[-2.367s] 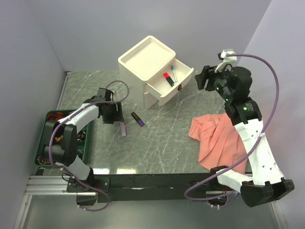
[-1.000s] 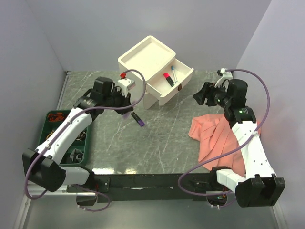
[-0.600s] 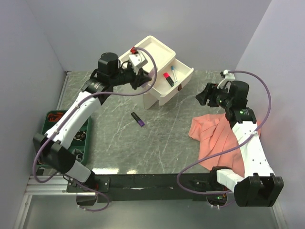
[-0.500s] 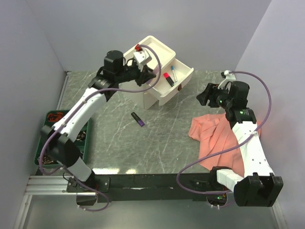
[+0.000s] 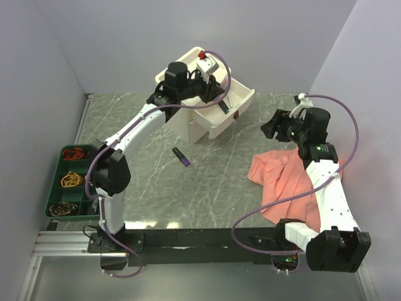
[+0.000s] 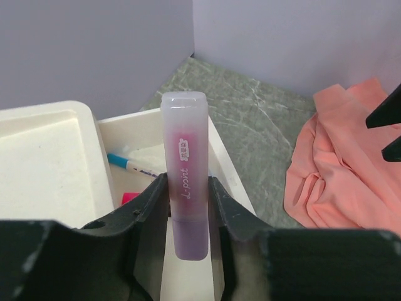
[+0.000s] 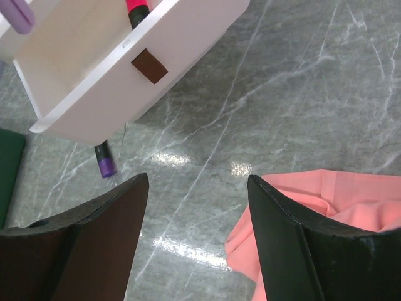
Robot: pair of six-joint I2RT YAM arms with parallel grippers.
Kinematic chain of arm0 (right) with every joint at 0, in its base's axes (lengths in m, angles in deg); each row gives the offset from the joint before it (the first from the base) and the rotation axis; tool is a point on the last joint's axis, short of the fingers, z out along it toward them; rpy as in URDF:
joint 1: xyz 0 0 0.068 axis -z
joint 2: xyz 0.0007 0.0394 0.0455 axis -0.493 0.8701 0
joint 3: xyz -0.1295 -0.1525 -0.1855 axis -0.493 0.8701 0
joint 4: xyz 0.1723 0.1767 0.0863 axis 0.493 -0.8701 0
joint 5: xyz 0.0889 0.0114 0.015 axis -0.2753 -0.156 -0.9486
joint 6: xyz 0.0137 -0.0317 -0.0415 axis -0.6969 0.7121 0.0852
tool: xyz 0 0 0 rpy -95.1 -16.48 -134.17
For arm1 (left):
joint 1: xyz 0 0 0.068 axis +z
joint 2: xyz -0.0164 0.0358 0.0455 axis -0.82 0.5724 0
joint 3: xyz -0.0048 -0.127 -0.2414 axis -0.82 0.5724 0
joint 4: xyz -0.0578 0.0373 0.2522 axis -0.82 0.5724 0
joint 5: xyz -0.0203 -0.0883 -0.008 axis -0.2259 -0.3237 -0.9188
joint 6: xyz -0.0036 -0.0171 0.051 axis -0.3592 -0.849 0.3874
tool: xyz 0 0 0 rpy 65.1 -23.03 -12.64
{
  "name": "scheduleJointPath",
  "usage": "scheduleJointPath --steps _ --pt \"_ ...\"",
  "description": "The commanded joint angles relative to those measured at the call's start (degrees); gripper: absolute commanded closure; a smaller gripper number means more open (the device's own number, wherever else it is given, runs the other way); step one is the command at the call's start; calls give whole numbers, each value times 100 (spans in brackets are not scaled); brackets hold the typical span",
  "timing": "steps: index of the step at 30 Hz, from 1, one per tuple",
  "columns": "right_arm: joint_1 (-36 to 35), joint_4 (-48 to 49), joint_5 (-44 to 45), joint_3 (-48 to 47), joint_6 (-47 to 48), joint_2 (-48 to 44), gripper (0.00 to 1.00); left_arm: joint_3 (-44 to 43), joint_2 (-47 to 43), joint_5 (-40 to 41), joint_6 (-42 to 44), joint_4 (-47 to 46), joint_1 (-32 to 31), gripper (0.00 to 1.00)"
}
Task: Sort the stationery into containers
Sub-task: Place the pen in the drawer, then pick up the pen from the center of the board.
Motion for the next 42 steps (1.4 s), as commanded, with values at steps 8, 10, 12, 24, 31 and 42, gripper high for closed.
scheduleJointPath --steps 8,10,12,24,31,42 --pt "135 163 -98 58 -55 -85 27 -306 82 580 -13 -258 -235 42" --pt "135 172 -115 58 -64 -76 27 -359 -23 633 -13 -249 -244 38" --pt "135 172 -142 58 -73 -59 27 -420 -172 703 22 -135 -244 33" --pt "135 128 -317 216 138 -129 27 3243 -3696 1206 2377 1226 -148 3" --pt "135 111 -344 286 138 -111 27 4457 -4120 -903 4377 2360 634 6" --pt "170 -4 -485 444 244 -374 27 2489 -1642 -1318 10364 6201 1320 11"
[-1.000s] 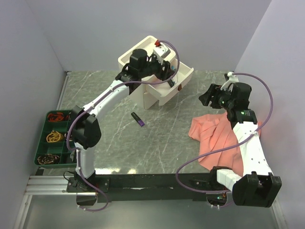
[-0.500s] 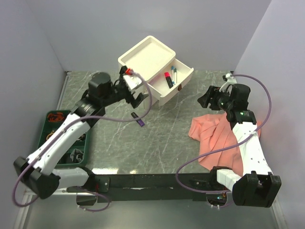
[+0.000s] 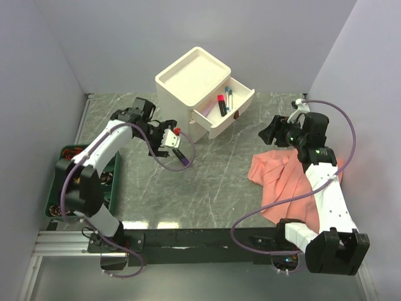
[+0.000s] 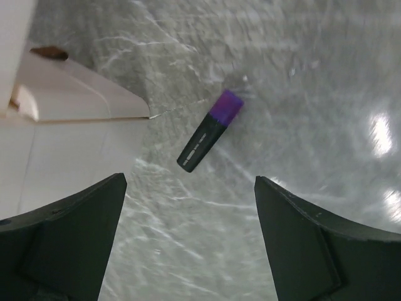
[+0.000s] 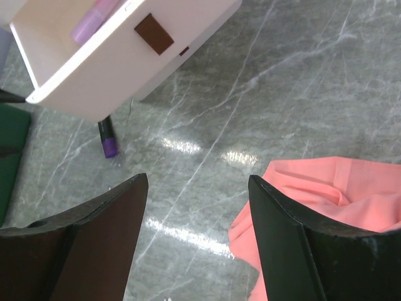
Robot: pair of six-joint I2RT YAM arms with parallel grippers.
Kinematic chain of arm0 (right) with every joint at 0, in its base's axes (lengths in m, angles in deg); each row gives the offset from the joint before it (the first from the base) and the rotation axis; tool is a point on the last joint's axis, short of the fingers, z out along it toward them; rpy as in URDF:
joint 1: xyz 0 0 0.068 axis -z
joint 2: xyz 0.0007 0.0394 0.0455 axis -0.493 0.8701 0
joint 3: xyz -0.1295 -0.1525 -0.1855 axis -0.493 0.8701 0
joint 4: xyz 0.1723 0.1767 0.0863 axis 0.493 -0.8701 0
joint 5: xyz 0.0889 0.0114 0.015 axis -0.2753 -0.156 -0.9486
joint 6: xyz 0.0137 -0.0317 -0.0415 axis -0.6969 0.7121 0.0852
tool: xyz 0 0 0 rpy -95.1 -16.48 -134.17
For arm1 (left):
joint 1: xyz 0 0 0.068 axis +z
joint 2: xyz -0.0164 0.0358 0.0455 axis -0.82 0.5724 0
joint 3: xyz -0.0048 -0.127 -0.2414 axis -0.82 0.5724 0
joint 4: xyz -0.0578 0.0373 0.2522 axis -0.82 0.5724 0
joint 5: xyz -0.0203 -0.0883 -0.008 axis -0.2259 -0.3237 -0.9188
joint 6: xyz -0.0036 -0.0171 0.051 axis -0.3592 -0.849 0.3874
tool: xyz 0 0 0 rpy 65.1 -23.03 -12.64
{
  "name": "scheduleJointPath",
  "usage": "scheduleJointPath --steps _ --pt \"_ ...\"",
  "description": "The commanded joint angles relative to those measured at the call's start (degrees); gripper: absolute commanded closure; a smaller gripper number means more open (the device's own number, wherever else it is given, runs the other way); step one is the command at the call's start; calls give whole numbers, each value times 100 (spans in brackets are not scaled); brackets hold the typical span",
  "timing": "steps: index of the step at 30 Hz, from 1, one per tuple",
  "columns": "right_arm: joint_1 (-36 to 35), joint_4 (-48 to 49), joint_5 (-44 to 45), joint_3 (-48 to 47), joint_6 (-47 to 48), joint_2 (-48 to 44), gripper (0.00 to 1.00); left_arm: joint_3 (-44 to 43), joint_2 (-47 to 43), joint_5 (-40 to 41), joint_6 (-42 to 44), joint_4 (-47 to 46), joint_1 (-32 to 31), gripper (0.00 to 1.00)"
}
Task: Sort the stationery into containers
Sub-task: Pick up the pen from the center of the board.
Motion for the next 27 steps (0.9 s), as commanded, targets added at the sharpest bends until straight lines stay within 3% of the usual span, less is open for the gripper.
scheduleJointPath --steps 1,7,16,22,27 --pt "83 -2 -65 141 110 -298 27 -480 542 -53 2713 1354 5 11" --pt "276 -116 -47 237 110 -430 26 -373 1174 423 3612 1108 -92 14" --pt "434 -274 -56 273 189 -457 26 -1094 2160 819 3630 1267 -426 21" --pt "461 -239 -91 317 190 -404 26 -1542 2600 968 3262 1258 -611 23" --pt "478 -239 -91 282 216 -334 26 -1762 2837 1161 2971 1144 -707 31"
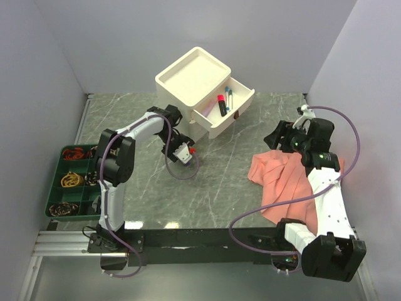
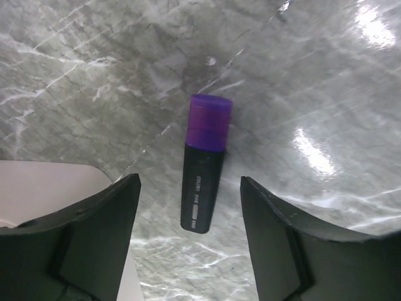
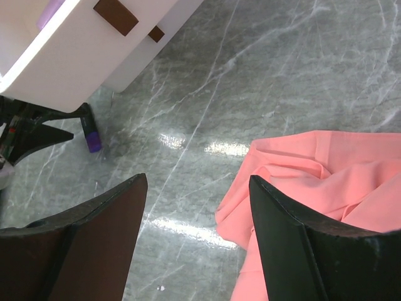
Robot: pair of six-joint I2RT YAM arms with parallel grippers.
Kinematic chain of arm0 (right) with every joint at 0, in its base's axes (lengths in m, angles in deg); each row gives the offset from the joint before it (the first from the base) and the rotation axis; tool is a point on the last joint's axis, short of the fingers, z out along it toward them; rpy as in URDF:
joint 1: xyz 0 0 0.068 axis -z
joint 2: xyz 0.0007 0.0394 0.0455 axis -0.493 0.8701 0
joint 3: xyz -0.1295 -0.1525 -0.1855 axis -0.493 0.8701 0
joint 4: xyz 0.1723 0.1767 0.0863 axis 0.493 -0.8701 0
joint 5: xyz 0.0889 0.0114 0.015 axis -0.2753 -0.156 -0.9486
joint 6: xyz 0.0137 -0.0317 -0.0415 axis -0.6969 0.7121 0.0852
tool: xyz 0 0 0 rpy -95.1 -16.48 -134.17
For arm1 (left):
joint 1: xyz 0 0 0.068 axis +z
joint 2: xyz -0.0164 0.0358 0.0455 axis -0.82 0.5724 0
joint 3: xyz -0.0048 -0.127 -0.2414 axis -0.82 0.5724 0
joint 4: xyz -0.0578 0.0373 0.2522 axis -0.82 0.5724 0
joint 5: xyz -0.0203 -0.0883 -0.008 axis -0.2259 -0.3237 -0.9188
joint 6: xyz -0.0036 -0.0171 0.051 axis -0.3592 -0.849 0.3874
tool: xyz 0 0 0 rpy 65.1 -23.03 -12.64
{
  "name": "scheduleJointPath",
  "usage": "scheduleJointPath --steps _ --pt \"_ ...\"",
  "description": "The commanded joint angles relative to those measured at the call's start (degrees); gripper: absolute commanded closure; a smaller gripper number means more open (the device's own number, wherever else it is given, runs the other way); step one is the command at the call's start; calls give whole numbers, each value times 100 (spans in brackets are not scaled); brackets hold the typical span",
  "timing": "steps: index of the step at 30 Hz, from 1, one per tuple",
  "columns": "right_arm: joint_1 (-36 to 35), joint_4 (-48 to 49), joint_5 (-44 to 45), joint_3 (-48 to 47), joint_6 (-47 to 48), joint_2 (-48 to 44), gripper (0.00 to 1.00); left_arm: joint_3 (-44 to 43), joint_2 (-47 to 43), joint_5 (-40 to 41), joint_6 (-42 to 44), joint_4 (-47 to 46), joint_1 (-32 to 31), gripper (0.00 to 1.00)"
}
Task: Sort the stationery into containers
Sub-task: Pick up the pen from the center of the board.
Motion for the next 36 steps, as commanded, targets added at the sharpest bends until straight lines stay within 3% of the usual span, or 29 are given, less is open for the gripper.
scheduleJointPath --steps 1,11,15,22,23,30,33,36 --pt "52 95 -69 0 100 -21 26 -248 160 222 -4 177 -63 31" --pt "52 104 -166 -132 162 260 26 -704 617 521 -513 415 -273 43" --pt "52 78 -192 -150 206 313 25 -819 784 635 -732 512 -353 54" --pt "52 104 -219 -71 223 287 26 -565 653 662 -988 512 -405 62" --pt "52 104 -219 -71 223 269 25 -425 618 653 -1049 486 -432 70" --pt "52 34 -193 -53 250 102 25 -301 -434 4 -1761 915 -476 99" --pt "52 43 -184 25 250 49 25 -415 -1023 -375 -1963 1583 -581 99" --pt "52 130 -184 122 136 -12 25 -704 -1482 -910 -2750 1742 -748 99"
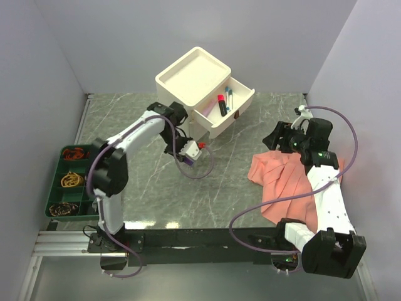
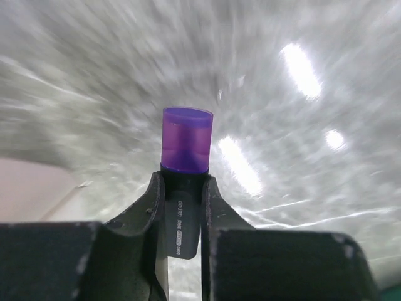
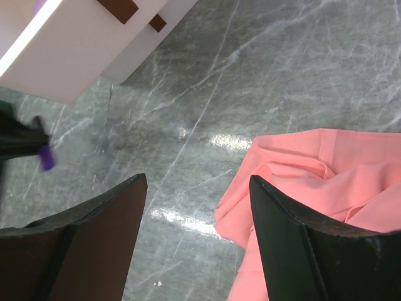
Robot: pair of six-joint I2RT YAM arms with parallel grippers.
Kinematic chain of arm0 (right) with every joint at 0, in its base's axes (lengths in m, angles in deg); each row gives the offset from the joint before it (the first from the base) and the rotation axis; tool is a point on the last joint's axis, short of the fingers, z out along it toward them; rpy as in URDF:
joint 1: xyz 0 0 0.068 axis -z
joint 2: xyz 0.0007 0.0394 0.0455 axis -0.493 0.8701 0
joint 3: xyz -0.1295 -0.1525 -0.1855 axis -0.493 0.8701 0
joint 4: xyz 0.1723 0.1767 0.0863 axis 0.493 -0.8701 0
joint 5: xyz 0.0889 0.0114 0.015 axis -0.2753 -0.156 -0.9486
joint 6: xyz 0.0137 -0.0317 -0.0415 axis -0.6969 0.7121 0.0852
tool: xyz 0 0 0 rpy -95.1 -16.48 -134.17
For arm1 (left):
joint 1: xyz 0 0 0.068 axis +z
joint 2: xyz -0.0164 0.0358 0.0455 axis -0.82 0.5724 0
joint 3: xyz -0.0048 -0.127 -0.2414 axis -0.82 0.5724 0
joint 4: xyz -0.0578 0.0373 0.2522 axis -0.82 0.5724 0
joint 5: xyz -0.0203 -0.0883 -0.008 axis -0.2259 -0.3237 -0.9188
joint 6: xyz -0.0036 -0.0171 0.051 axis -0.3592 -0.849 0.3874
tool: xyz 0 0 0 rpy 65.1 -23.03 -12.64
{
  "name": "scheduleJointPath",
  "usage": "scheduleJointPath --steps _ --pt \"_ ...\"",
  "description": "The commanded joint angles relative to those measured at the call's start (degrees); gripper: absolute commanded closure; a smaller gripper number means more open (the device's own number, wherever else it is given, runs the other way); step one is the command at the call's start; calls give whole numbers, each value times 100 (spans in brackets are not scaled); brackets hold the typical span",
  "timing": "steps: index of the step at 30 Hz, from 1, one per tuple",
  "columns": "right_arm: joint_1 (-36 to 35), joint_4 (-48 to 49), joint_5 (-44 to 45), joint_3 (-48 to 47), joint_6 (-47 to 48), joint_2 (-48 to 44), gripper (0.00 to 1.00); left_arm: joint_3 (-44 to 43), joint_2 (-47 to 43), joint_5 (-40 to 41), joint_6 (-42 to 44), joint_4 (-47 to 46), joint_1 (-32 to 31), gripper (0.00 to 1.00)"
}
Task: Sort the stationery into containers
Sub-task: Pick up the pen from the center of the board, then place the pen in the drawer.
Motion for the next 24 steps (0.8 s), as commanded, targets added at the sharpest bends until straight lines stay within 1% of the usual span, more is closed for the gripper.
scheduleJointPath --steps 1,2,3,4,5,6,8,9,10,12,13,15,16,17,19,20,24 --pt "50 211 -37 142 -116 -244 25 -643 -1065 -1164 -1188 659 -254 99" --pt "50 229 -55 169 -160 -253 25 -749 -1188 -1323 -1478 536 -280 99" --pt "50 255 -55 221 -204 -270 25 -846 -1241 -1690 -1786 239 -307 99" --pt "50 273 -64 256 -274 -270 25 -1030 -1277 -1824 -2424 10 -316 99" --pt "50 282 -64 274 -301 -270 26 -1101 -1312 -1938 -2787 -245 -342 99" --pt "50 300 -81 292 -345 -253 25 -1180 -1321 -1992 -3696 -961 -360 99" --pt "50 326 -99 283 -424 -244 25 -1426 -1278 -1887 -4745 -1729 -369 99" --pt "50 343 -81 274 -459 -227 26 -1488 -1260 -1478 -6125 -2681 -369 99" --pt "50 361 -81 257 -520 -209 25 -1732 -1207 -1300 -6635 -2960 -369 99" --pt "50 370 -55 204 -564 -200 26 -2119 -918 -1070 -7401 -3182 -377 99" --pt "59 387 -46 195 -617 -200 26 -2530 -795 -895 -7614 -3296 -369 99" --pt "85 405 -29 195 -731 -191 25 -2937 -408 -605 -8227 -3402 -369 99" --pt "111 405 -29 204 -784 -200 26 -3330 -276 -369 -8353 -3411 -369 99" --pt "164 414 -46 239 -837 -217 25 -3508 -14 -253 -8493 -3411 -369 99" --pt "226 423 -81 283 -994 -235 25 -3912 216 1 -8907 -3464 -351 99" --pt "295 440 -99 335 -1039 -235 25 -3949 374 90 -9186 -3595 -342 99" --pt "419 458 -90 485 -1118 -297 26 -3801 516 494 -9724 -4122 -325 99"
